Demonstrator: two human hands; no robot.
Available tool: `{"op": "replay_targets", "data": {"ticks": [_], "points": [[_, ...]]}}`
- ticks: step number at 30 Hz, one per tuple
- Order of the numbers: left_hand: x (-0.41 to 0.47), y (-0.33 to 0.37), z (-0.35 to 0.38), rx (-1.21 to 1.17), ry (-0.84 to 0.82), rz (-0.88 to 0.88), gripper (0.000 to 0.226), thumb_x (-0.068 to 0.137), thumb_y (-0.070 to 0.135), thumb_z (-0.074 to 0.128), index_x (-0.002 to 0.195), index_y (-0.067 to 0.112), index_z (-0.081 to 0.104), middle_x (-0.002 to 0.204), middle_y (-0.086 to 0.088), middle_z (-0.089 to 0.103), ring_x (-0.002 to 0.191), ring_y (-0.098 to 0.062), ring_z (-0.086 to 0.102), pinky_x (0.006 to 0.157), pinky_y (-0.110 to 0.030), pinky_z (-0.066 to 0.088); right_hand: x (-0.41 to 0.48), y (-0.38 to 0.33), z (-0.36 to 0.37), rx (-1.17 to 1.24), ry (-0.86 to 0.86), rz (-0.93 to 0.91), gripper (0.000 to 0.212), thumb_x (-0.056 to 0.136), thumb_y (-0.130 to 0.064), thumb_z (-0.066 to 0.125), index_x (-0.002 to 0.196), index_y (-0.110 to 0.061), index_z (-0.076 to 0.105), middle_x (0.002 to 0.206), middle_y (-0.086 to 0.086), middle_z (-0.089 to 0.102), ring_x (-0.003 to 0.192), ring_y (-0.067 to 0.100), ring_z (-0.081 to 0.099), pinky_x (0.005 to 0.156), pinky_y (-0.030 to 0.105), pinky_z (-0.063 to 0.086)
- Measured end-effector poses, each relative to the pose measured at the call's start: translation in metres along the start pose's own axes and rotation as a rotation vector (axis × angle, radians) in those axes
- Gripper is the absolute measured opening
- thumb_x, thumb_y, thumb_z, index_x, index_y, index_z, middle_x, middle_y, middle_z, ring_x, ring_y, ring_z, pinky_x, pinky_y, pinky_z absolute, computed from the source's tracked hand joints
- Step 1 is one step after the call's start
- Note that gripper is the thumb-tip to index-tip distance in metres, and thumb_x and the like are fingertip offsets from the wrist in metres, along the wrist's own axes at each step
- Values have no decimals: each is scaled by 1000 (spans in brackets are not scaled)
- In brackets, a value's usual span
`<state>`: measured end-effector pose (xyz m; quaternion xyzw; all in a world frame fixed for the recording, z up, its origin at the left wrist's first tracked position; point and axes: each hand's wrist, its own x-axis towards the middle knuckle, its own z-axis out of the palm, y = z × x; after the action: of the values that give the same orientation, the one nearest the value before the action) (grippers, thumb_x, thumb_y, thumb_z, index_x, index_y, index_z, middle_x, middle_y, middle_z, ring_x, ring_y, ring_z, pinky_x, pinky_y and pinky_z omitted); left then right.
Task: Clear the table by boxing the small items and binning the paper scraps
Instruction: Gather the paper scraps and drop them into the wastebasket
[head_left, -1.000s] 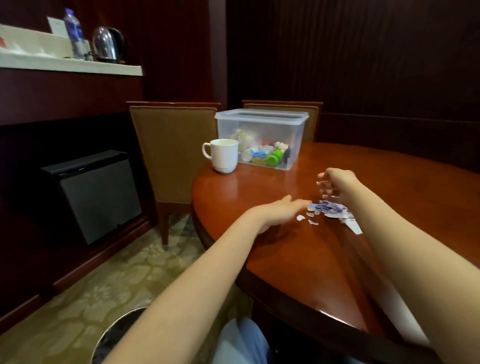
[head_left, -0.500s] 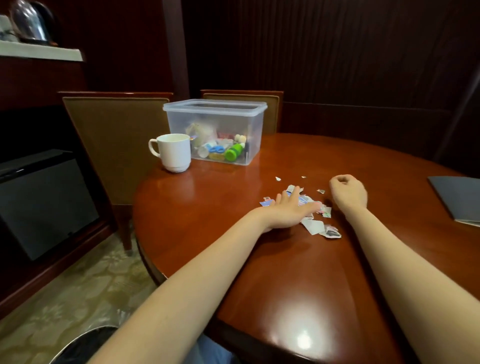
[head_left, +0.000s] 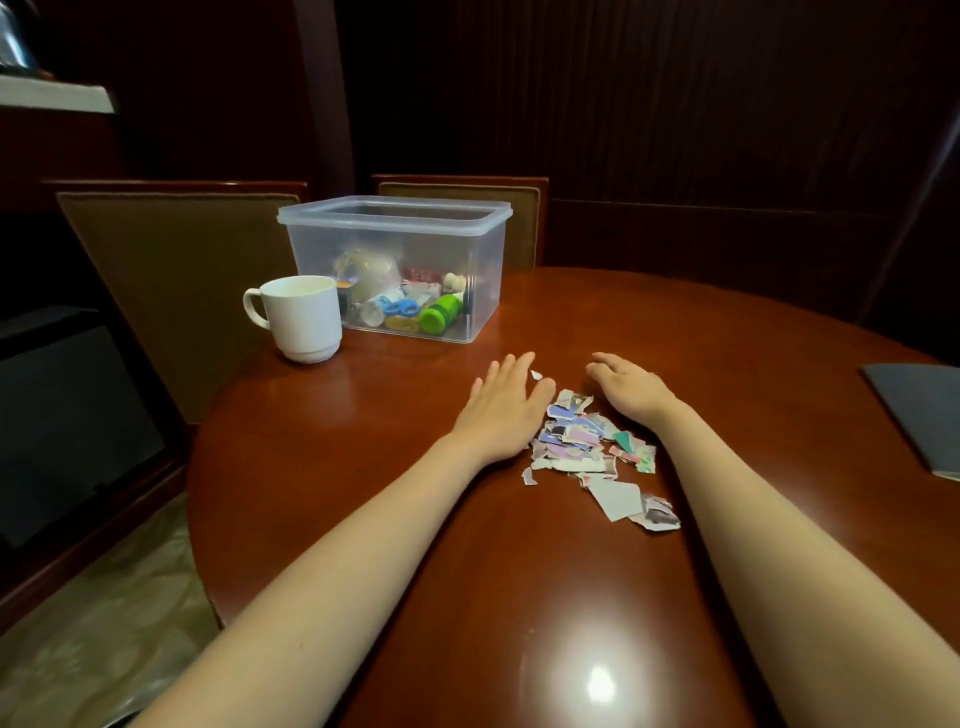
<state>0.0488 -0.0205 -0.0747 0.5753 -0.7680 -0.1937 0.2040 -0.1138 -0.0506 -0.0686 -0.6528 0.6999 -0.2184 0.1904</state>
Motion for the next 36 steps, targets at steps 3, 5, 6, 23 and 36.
{"op": "replay_targets", "data": {"ticks": [3, 5, 6, 23, 36], "points": [[5, 4, 4, 48, -48, 13, 54, 102, 40, 19, 152, 22, 8, 160, -4, 3, 147, -20, -1, 118, -39, 1, 7, -6, 4, -55, -32, -72, 48, 102, -39, 26, 146, -21, 30, 154, 1, 27, 143, 22, 24, 118, 43, 11], [10, 6, 3, 21, -53, -5, 53, 102, 37, 17, 152, 21, 9, 160, -2, 6, 147, -19, 2, 118, -39, 4, 5, -10, 5, -27, -54, -116, 45, 102, -36, 28, 144, -20, 35, 152, 0, 33, 140, 21, 31, 115, 38, 21], [13, 6, 2, 4, -55, -16, 52, 102, 35, 16, 151, 21, 10, 159, -1, 8, 147, -19, 4, 118, -39, 5, 2, -12, 6, -30, -68, -144, 43, 102, -33, 29, 142, -20, 39, 150, 0, 36, 138, 20, 34, 113, 36, 25], [-9, 8, -5, -112, -163, 110, 46, 104, 26, 11, 138, 27, 42, 147, 5, 41, 135, -16, 37, 112, -38, 30, -85, -8, -7, 116, -192, -264, 34, 98, -28, 42, 129, -25, 57, 131, -5, 58, 114, 16, 56, 97, 29, 40], [-48, 14, -4, -425, -190, 120, 36, 101, 28, 28, 134, 27, 42, 139, 3, 44, 131, -15, 39, 102, -26, 30, -122, 2, -50, 244, -424, -278, 67, 83, -4, 62, 134, -42, 38, 155, -3, 22, 144, 18, 17, 119, 47, 14]]}}
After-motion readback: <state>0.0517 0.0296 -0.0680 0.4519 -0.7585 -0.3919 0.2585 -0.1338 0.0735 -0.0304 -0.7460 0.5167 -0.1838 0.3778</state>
